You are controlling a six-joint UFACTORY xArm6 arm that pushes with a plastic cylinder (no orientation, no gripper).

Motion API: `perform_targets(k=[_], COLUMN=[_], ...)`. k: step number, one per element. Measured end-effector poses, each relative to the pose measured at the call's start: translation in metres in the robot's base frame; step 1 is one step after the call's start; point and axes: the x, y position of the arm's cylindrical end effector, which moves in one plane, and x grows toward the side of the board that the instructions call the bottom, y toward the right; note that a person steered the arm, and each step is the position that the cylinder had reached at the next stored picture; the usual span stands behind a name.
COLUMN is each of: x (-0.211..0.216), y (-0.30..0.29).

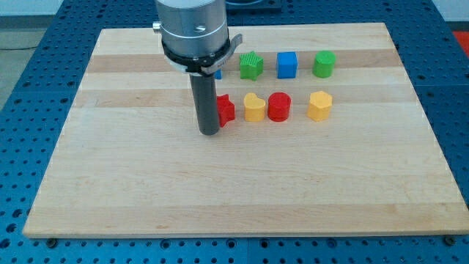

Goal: Move your hand to the right side of the yellow hexagon

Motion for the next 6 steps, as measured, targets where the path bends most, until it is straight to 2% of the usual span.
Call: perform_targets(k=[1,2,3,4,5,6], x=[0.028,0.045,0.03,-0.03,-0.058,-0.056], y=[0.034,0.113,0.216,0.274,0.247,0.2])
